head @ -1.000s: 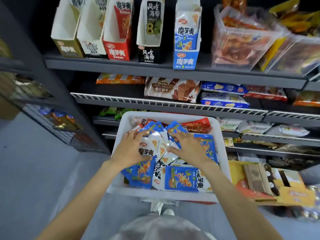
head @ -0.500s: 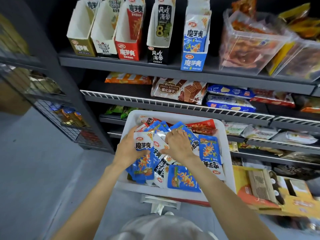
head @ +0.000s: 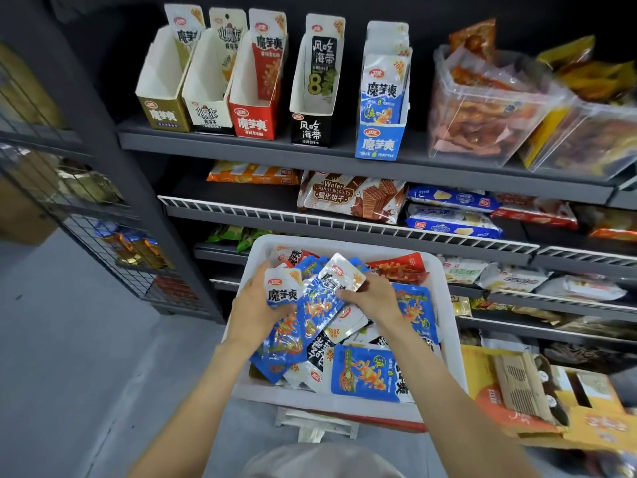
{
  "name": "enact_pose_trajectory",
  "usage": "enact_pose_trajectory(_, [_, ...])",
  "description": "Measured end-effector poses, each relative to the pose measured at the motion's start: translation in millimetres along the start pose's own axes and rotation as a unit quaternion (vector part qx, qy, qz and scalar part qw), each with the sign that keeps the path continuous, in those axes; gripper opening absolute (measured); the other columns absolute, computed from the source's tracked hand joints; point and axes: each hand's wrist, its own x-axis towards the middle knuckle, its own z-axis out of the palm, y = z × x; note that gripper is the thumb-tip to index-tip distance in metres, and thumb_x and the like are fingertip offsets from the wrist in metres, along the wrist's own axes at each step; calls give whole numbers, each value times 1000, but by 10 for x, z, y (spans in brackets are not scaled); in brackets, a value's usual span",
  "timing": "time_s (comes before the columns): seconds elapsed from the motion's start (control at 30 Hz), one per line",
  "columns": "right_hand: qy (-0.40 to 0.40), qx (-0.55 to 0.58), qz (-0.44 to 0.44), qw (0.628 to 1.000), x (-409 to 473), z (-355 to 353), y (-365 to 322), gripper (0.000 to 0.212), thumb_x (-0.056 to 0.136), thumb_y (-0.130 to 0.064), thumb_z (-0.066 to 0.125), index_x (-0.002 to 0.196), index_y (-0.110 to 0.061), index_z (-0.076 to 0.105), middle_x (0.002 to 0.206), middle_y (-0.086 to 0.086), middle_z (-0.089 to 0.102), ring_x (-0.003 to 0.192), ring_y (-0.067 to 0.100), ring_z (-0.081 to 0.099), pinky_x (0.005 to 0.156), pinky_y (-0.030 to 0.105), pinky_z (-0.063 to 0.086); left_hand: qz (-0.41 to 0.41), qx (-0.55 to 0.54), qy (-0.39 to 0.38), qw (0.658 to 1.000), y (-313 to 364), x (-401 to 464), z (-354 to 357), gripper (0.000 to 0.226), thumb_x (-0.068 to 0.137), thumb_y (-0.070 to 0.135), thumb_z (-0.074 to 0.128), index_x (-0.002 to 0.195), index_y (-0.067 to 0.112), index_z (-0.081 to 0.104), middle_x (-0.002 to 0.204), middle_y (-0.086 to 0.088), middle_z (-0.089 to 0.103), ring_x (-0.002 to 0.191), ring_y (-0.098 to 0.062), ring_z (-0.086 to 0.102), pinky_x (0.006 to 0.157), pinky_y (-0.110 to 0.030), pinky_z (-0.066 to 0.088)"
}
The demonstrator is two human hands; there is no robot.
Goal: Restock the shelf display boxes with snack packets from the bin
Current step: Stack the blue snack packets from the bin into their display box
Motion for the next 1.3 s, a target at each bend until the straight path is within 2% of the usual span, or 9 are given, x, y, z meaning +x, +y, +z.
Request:
enact_pose_trajectory(0.17, [104,82,-67,989,-69,-167,-207,12,94,-15,57,105,-11,56,94,7,67,70,10,62,58,24,54,-14,-213,7,977,324,196,-305,55,81,16,73,130,23,48,99,1,68,85,-5,67,63,-13,50])
enact_pose_trajectory(0.4, [217,103,-245,939,-116,-927,-964,11,92,-15,60,100,-23,58,91,-2,70,73,10,68,56,29,56,186,-219,-46,957,1298,709,-829,66,86,4,65,123,52,40,111,2,68,101,-10,64,85,-38,54])
enact_pose_trajectory(0.57, [296,135,-319,890,-21,-1359,-1497,12,94,-15,57,90,-26,53,76,-7,65,60,-1,63,52,18,49,283,-242,-45,927,2067,1216,-958,68,88,-4,57,139,35,36,135,11,49,115,-3,54,92,-27,50])
enact_pose_trajectory(0.63, [330,164,-322,872,59,-1468,-1655,11,95,-15,55,89,-24,52,77,-4,66,61,1,62,53,21,51,309,-259,-24,915,2333,1441,-987,68,89,-4,55,141,33,33,142,-1,46,118,-9,54,95,-30,50])
enact_pose_trajectory(0.77, [376,201,-312,849,230,-1600,-1834,5,96,-19,53,101,-19,51,93,4,70,74,8,65,54,19,50,331,-325,7,886,2678,1777,-895,65,90,-2,58,137,32,29,119,-15,63,103,-13,65,85,-29,54])
enact_pose_trajectory(0.9, [389,224,-296,843,373,-1617,-1910,15,96,-21,54,110,-17,52,102,2,69,88,8,67,54,13,48,275,-377,39,884,2773,2052,-660,53,87,-4,60,132,17,40,121,-11,60,101,-9,63,70,-20,54])
enact_pose_trajectory(1.07, [382,249,-297,839,535,-1596,-2011,14,96,-17,54,110,-17,51,96,-7,66,84,-1,65,56,12,49,238,-298,49,923,2588,2256,-412,53,81,-7,65,125,12,43,113,-3,61,99,-12,63,68,-18,52])
enact_pose_trajectory(1.2, [365,211,-318,849,738,-1561,-2114,9,95,-16,54,104,-20,52,104,2,67,93,10,66,71,30,56,307,-72,94,944,2391,2390,-367,52,77,7,74,123,14,51,116,-5,57,113,-22,51,90,-34,46])
enact_pose_trajectory(1.3, [358,148,-335,859,908,-1526,-2211,7,94,-17,55,101,-19,54,102,-1,67,94,11,65,76,32,54,309,-39,100,945,2314,2454,-432,44,87,8,63,129,17,52,123,-10,52,116,-27,48,98,-43,43])
